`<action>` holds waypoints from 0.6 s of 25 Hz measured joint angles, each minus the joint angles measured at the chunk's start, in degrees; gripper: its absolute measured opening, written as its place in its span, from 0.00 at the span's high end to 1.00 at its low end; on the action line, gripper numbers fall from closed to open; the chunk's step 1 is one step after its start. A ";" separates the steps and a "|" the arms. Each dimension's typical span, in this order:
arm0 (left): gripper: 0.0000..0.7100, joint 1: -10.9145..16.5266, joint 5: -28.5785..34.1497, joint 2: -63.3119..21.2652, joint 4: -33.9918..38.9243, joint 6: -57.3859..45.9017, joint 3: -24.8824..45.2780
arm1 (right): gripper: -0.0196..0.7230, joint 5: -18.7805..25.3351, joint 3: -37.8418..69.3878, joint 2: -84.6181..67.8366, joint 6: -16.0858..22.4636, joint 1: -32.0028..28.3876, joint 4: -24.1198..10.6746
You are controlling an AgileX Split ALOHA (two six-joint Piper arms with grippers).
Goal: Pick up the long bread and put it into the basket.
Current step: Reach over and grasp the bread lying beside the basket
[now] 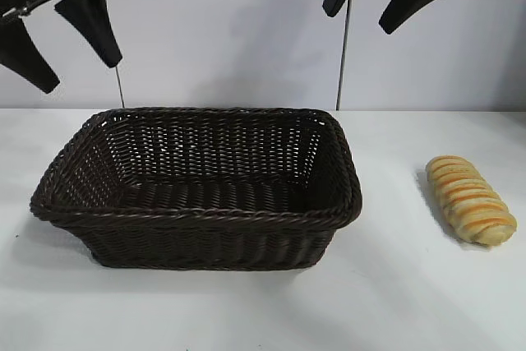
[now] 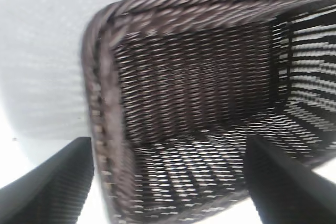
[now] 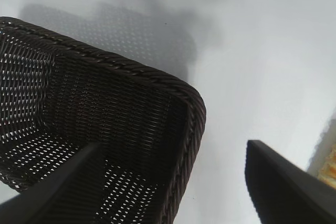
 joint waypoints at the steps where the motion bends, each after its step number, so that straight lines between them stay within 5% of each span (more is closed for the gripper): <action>1: 0.20 0.00 0.00 0.00 -0.46 -0.05 0.00 | 0.25 0.00 0.00 0.00 0.00 0.00 0.00; 15: 0.20 -0.05 -3.02 0.00 -1.16 -2.92 0.00 | 0.25 0.00 0.00 0.00 0.00 0.00 0.00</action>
